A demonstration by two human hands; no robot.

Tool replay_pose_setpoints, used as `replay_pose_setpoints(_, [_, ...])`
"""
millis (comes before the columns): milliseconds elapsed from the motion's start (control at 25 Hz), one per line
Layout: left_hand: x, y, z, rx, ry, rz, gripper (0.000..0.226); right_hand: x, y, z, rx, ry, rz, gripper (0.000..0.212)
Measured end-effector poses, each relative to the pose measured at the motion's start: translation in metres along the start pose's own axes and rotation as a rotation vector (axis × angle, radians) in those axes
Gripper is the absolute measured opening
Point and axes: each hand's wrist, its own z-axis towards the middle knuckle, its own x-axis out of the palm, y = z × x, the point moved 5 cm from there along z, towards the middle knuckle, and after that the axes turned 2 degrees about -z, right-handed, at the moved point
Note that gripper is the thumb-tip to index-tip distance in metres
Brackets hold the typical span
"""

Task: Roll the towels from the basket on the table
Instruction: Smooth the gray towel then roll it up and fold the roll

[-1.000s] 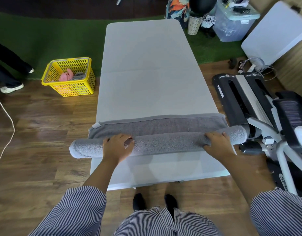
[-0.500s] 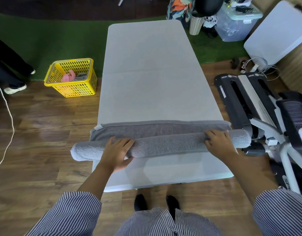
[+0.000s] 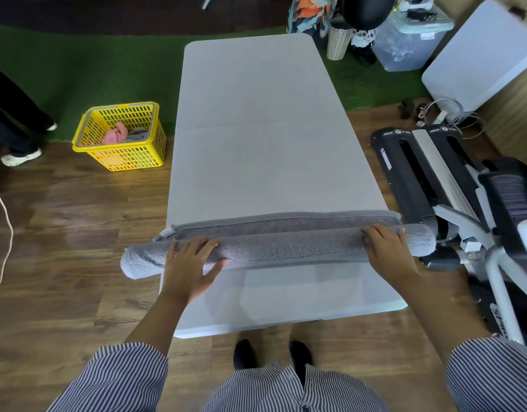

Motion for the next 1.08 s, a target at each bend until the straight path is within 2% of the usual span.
replay_pose_setpoints(80, [0.006,0.005,-0.005,0.023,0.051,0.004,0.053,0.003,-0.004,-0.005,0.026,0.101,0.036,0.037])
replay_pose_setpoints(200, [0.005,0.007,-0.004,0.009,0.085,-0.014,0.058,0.006,-0.004,-0.009,-0.022,0.198,-0.073,0.055])
replay_pose_setpoints(280, [0.001,0.004,-0.002,0.003,0.071,-0.015,0.048,0.003,-0.006,-0.006,-0.018,0.184,-0.116,0.044])
replay_pose_setpoints(360, [-0.001,0.002,0.0,0.015,0.101,-0.035,0.052,-0.001,-0.009,0.0,0.009,0.198,-0.09,0.026])
replay_pose_setpoints(440, [-0.002,0.007,0.003,0.013,0.109,-0.076,0.056,-0.005,-0.011,0.005,0.023,0.203,-0.058,0.021])
replay_pose_setpoints(600, [0.001,0.014,-0.004,-0.05,0.011,-0.072,0.051,-0.003,-0.009,0.006,-0.04,0.013,-0.059,0.039])
replay_pose_setpoints(680, [0.005,0.014,-0.01,-0.054,-0.011,-0.09,0.049,0.004,-0.008,0.004,-0.021,0.061,-0.058,0.045])
replay_pose_setpoints(800, [0.011,0.016,-0.012,-0.026,0.042,-0.047,0.061,0.009,-0.008,0.003,-0.007,0.216,-0.077,0.06])
replay_pose_setpoints(880, [0.014,0.017,-0.012,-0.033,0.071,-0.022,0.064,0.009,-0.006,0.004,-0.018,0.261,-0.132,0.065])
replay_pose_setpoints(1000, [0.009,0.015,-0.013,-0.046,0.054,-0.059,0.052,0.004,-0.005,0.007,-0.006,0.225,-0.136,0.049])
replay_pose_setpoints(1080, [0.001,0.015,-0.011,-0.038,0.068,-0.096,0.048,-0.001,-0.004,0.009,0.002,0.281,-0.138,0.039])
